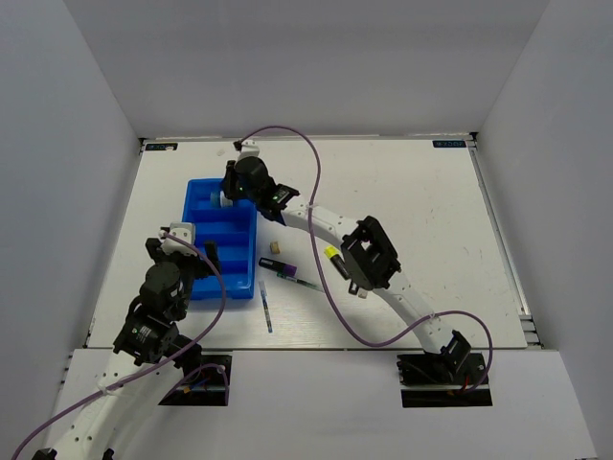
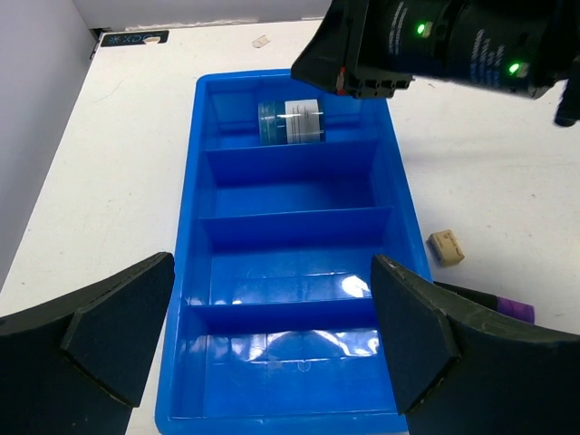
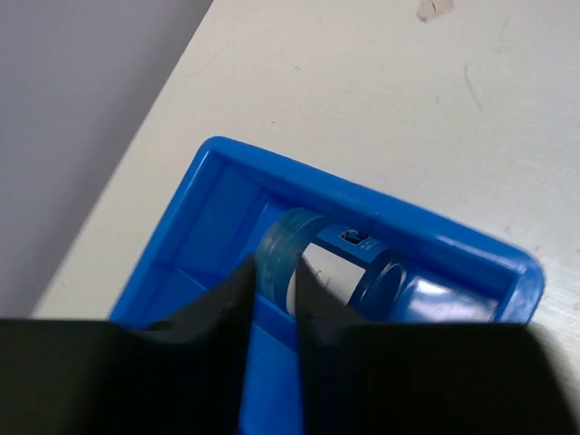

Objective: Sort the stationery into containers
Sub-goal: Place the stationery in the storage box, then pick up the stationery from the center of the board.

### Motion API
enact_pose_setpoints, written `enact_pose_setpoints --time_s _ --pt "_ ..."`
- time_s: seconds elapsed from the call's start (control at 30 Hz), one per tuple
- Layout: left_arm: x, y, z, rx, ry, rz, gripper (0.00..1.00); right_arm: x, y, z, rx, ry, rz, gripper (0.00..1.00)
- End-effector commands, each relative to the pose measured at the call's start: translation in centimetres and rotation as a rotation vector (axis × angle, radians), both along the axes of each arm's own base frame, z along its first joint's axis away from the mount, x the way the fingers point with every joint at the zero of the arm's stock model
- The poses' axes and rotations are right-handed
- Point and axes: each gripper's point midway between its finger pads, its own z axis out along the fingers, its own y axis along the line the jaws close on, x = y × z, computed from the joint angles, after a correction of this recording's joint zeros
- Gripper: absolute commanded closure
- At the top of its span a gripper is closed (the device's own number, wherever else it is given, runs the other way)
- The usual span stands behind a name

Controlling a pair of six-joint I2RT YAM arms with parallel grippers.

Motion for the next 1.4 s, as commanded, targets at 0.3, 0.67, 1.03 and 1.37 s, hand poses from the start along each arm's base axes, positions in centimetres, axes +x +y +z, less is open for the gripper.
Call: enact_pose_setpoints --time_s 0.3,0.67,1.03,1.37 --pt "0.5 -0.2 -0.9 0.007 0.028 0.003 1.00 -2.7 -6.1 16.9 -0.154 -0.336 0.195 0.38" --pt "0.9 -13.1 -3.6 -0.029 0.603 -0.371 0.52 -7.8 -29.7 10.4 -0.708 -0.041 0.253 1.00" --pt "3.5 -18.3 -9.4 -0.070 0.794 -0.025 0.40 -18.0 -39.8 1.7 -0.580 0.512 0.251 1.00" --pt "8.0 -19.5 -12.8 0.010 0.766 0.117 0.52 -19.7 -41.6 -2.0 -0.449 0.506 0.194 1.00"
